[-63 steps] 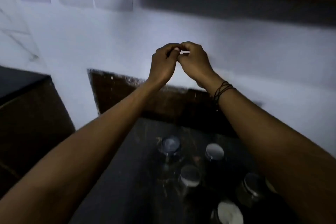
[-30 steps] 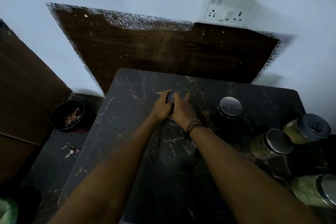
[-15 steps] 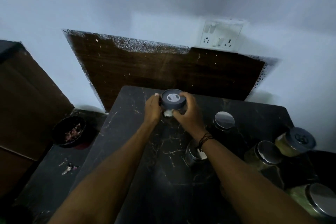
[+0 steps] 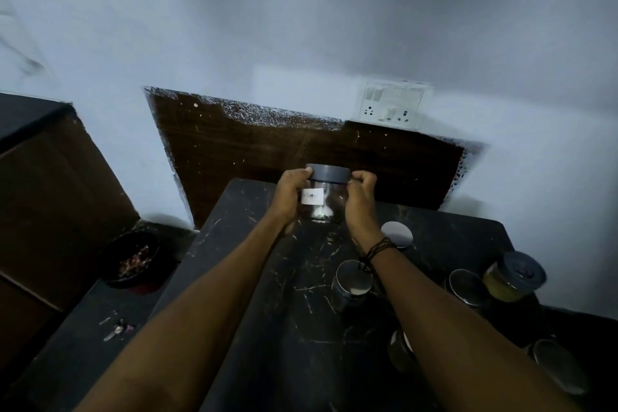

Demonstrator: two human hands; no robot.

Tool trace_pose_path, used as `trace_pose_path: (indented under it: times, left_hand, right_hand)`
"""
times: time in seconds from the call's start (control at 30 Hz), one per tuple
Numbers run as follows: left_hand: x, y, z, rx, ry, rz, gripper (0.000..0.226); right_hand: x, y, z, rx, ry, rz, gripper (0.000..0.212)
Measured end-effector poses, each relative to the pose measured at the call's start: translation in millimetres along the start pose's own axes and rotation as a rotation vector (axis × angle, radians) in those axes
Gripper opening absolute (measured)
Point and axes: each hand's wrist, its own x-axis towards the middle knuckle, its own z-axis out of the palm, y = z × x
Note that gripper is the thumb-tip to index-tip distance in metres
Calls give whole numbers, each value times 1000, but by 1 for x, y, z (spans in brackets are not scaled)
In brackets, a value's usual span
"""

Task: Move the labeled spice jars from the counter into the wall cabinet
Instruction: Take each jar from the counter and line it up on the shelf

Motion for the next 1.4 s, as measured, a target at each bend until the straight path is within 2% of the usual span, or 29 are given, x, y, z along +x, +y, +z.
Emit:
trace_pose_path:
  times: [0.17,0.3,0.43,0.57,0.7,0.83,1.1,1.3,1.4]
  left_hand:
    - [-12,-7,-9,70,60,60,24]
    - [-20,-2,-4,16,100,111,29]
    - [-24,25,8,-37,138,173,10]
    - [-27,68,24,-89,102,238,2]
    - [-30,111,44,-158,21,294,5]
    - [-29,155,63,-112,6,344,5]
    - [-28,276,123,-44,-128,591,6]
    - [-20,335,158,-14,-158,715,25]
    - [-11,357,173,-22,-159,748,25]
  right_hand:
    - [-12,8,1,93,-40,84,19]
    - [-19,-3,5,150,-141,42,26]
    - [-13,-35,8,234,-167,-20,28]
    - [-6,-79,10,297,-179,-95,28]
    - [-1,-123,11,321,-181,-169,27]
    - [7,-167,10,298,-137,-218,19]
    - [32,-299,-6,294,-147,-451,9]
    - [53,-363,-12,312,-129,-567,9]
    - [68,-385,-13,313,-121,-615,10]
